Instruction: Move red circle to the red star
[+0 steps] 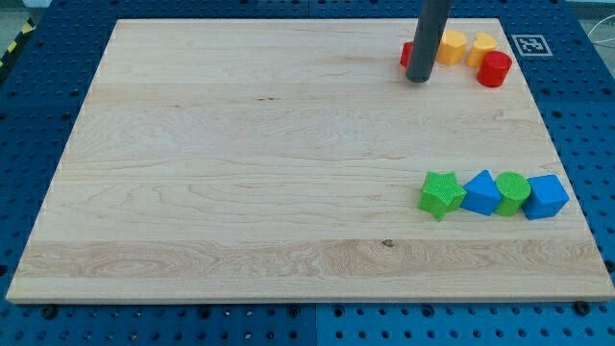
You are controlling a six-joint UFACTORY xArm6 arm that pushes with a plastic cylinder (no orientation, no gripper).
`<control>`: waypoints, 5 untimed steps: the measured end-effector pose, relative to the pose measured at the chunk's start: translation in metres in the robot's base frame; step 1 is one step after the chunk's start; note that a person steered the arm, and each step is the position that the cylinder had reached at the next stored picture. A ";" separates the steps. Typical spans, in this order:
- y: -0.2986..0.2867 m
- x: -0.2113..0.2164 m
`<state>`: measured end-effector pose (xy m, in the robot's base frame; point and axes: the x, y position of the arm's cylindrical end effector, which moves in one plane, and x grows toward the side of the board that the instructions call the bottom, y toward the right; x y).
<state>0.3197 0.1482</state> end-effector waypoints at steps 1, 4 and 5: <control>0.000 -0.001; 0.077 0.016; 0.129 0.043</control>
<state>0.3628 0.2773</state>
